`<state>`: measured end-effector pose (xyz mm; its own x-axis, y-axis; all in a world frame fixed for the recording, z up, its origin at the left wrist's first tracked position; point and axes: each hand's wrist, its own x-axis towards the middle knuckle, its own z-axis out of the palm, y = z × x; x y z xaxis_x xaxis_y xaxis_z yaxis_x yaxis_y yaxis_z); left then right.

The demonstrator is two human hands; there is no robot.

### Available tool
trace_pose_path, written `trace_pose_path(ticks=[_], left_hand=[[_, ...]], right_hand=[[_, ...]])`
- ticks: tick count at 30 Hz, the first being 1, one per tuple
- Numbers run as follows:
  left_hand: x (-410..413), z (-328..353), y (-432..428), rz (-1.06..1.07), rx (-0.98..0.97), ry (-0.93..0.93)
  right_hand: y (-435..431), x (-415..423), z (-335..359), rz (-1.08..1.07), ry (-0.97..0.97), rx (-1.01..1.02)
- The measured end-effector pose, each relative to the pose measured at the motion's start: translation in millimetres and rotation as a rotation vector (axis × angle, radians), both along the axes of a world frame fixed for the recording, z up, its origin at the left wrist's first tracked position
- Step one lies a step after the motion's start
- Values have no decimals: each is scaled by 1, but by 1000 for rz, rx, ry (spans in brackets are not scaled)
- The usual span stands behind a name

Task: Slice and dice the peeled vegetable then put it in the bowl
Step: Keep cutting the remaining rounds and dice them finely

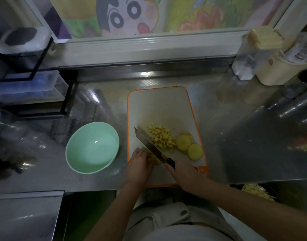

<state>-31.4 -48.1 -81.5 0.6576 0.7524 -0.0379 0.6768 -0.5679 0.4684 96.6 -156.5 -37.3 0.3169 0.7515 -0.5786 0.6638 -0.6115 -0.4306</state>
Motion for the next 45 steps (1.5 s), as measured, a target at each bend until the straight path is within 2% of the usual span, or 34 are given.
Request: trace_pose_path(ticks=[9,16,29,33,38,45], left_hand=[[-1,-2,-2,-14,-2,45],[-2,1,-2,-37,-4,48],[3,-6,-2,27,19,29],[4,-3,-1,49,-22,-52],[1,0,-2,57,-32,-63],[2,-5,-4,41,28,-49]], right_hand=[[7,2,-17,-104,101,47],[17,22,-7,2,55,112],[24,37,17,-156,138,168],[18,37,19,-177,20,211],[6,33,27,-103,97,110],[0,18,21,19,43,89]])
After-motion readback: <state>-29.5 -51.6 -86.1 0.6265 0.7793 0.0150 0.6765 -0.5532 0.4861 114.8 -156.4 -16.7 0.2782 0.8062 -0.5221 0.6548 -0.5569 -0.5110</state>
